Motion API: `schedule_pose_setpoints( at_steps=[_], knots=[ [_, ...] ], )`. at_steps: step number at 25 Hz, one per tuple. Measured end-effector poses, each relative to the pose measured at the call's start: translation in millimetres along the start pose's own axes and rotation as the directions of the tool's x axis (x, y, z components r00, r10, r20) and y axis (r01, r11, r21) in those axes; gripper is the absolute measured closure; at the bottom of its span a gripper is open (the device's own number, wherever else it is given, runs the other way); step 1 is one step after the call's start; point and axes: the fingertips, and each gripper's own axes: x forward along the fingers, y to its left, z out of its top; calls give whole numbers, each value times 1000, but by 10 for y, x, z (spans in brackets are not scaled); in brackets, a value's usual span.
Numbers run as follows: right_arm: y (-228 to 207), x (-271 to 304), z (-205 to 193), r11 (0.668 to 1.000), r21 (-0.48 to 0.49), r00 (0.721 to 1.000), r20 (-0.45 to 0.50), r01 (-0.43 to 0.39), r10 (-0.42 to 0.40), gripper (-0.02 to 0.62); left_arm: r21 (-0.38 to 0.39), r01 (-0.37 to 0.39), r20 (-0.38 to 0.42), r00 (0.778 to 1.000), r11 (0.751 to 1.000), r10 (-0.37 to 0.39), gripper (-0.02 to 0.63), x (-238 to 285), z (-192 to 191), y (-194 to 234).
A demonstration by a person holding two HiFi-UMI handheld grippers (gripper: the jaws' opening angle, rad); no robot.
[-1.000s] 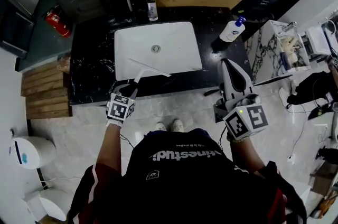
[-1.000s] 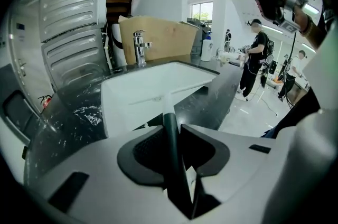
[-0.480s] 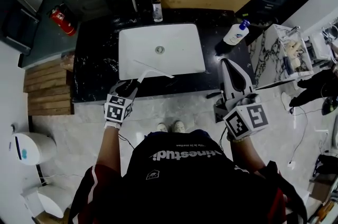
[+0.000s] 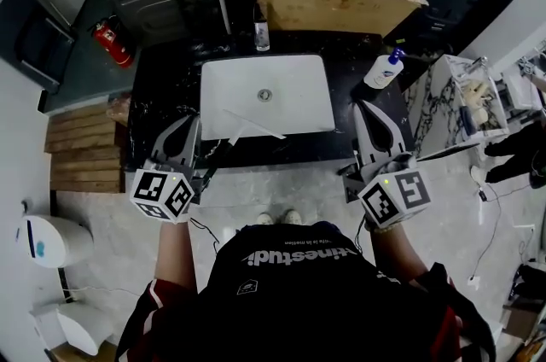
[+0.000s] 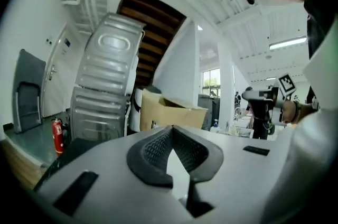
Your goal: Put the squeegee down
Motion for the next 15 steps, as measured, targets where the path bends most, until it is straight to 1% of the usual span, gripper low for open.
schedule_pose_setpoints(
  at_steps=[3, 5, 8, 11, 13, 15],
  knots=[
    [46, 34, 39, 1000, -1, 1000, 4, -20, 20, 555, 51, -61, 77, 995, 997, 57, 594, -64, 465, -158],
    [82, 57, 46, 999, -1, 999, 1, -35, 35, 555, 86, -89, 116, 990, 992, 79, 594, -98, 699, -297],
    [154, 85, 28, 998, 4, 998, -12, -68, 68, 555, 98, -91, 157, 985, 991, 75, 594, -129, 963, -525],
    [196, 73, 35, 996, 2, 996, -10, -89, 89, 555, 135, -87, 178, 982, 987, 62, 594, -134, 1117, -692],
    [202, 73, 57, 996, -2, 996, -1, -94, 94, 555, 131, -100, 194, 978, 986, 73, 594, -130, 1163, -697],
    [222, 83, 67, 995, -19, 995, 2, -100, 100, 557, 88, -108, 205, 975, 990, 88, 594, -129, 1167, -649]
  ],
)
